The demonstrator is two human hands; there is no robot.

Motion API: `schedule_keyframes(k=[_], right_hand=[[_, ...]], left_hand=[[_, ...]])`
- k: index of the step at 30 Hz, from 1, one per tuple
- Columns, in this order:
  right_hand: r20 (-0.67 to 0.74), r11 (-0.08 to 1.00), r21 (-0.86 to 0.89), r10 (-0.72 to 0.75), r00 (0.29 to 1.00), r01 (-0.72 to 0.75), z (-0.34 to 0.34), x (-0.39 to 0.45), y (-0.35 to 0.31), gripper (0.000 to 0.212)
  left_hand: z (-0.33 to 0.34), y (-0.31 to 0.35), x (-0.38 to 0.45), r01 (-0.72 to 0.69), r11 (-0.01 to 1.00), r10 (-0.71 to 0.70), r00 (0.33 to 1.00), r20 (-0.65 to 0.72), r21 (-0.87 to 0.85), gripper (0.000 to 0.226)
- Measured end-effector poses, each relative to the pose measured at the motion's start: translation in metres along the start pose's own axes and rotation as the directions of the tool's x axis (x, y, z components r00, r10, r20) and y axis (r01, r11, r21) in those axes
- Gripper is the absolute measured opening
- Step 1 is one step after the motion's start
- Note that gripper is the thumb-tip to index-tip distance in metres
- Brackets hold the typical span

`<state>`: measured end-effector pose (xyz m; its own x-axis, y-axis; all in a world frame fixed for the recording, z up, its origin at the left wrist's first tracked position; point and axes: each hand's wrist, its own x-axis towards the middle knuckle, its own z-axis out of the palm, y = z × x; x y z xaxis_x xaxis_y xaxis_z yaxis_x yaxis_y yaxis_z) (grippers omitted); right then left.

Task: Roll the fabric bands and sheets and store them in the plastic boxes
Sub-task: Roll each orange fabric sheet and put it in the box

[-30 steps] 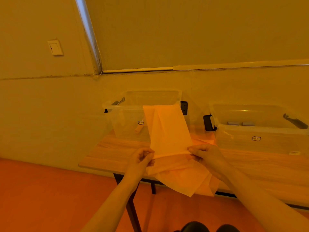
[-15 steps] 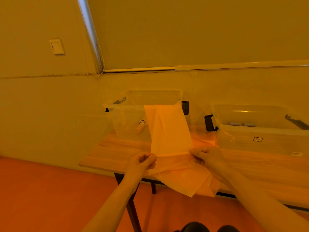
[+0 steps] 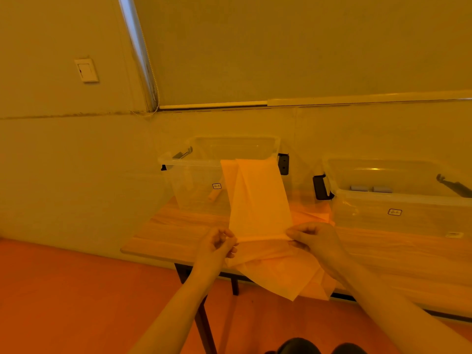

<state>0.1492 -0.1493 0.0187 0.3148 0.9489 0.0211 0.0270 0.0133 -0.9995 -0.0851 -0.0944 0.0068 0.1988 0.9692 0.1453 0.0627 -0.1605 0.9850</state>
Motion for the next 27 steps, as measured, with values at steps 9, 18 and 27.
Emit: schedule_keyframes(k=[9, 18, 27], right_hand=[[0.020, 0.999, -0.043, 0.025, 0.999, -0.024, -0.006, -0.001, 0.004, 0.010], [-0.077, 0.995, 0.068, 0.075, 0.994, -0.070, -0.001, 0.000, 0.006, 0.016], [-0.040, 0.996, 0.084, 0.022, 0.999, -0.018, -0.003, -0.001, 0.007, 0.012]], left_hand=[[-0.005, 0.000, -0.004, 0.046, 0.999, -0.045, 0.999, 0.016, -0.026, 0.007], [0.003, 0.000, 0.001, 0.041, 0.999, -0.040, 0.998, -0.043, 0.015, 0.009], [0.005, 0.002, 0.000, 0.017, 0.998, -0.012, 0.997, -0.077, 0.057, 0.014]])
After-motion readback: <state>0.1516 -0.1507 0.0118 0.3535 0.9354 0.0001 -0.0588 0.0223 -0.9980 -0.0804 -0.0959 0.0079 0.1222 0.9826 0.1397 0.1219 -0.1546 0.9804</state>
